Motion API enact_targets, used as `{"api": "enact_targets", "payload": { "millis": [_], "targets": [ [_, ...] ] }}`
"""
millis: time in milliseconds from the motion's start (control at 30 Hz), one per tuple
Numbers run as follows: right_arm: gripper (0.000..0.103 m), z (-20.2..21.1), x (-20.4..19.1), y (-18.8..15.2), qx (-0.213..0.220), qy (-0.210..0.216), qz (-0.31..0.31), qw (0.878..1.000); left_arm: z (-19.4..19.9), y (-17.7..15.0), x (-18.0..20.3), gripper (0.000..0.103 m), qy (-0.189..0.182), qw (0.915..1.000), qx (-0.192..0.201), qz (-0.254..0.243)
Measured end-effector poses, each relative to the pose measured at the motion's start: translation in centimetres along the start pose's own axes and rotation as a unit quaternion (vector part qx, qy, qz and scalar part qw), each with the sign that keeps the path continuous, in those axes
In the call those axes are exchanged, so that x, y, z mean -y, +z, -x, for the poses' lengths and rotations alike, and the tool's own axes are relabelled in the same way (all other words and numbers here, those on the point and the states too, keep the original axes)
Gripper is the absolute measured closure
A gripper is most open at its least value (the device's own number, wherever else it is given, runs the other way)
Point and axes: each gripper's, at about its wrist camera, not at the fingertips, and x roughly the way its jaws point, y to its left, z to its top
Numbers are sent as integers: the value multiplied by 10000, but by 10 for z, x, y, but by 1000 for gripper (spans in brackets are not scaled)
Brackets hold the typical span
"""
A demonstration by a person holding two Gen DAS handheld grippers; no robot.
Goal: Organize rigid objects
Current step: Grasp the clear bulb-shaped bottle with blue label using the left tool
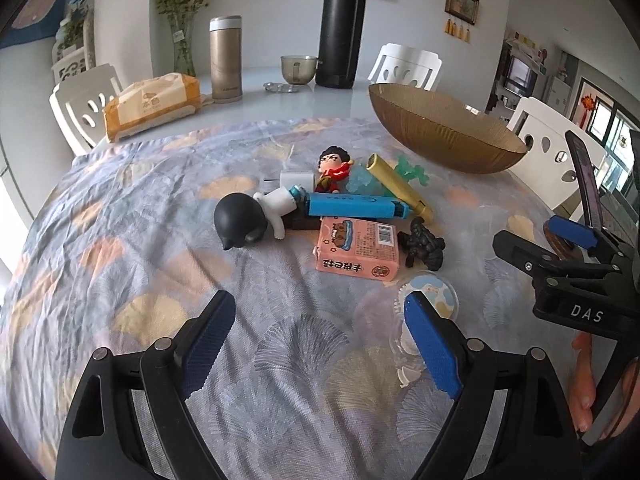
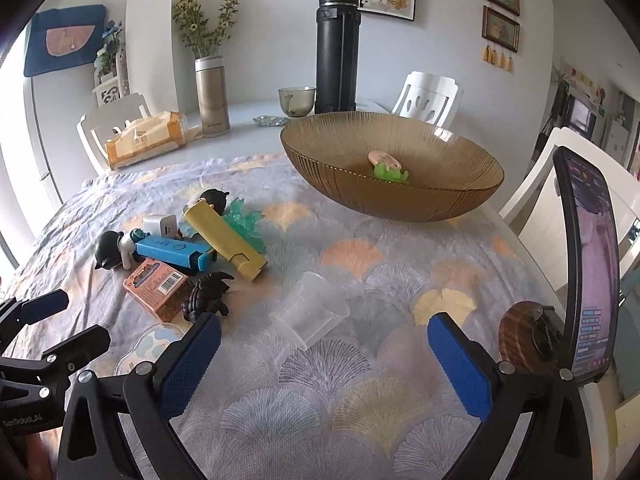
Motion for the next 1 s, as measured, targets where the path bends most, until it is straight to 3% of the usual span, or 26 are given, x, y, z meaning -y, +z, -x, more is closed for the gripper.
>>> {"api": "enact_targets", "payload": {
  "millis": [400, 667, 767, 867, 967, 1000],
  "targets": [
    [0, -3, 12, 1, -72, 371, -295, 9988, 3, -1, 23, 17, -43, 9982, 50, -602],
    [0, -10, 15, 1, -284, 710, -379, 9964, -12, 4, 52, 17, -375, 9937, -350, -995],
    [0, -16, 8, 0, -493, 1054, -178, 9930, -25, 6, 60, 18, -405, 9920, -555, -1055],
    [0, -29, 6, 1, -793, 732, -197, 9940, -32, 4, 65, 26, -407, 9894, -727, -1190],
    [1, -37, 13, 5, -935, 733, -522, 9915, -33, 2, 68, 44, -500, 9880, -733, -1261],
    [2, -39, 17, 7, -954, 824, -686, 9897, -32, 2, 68, 55, -589, 9876, -715, -1271]
  ]
}}
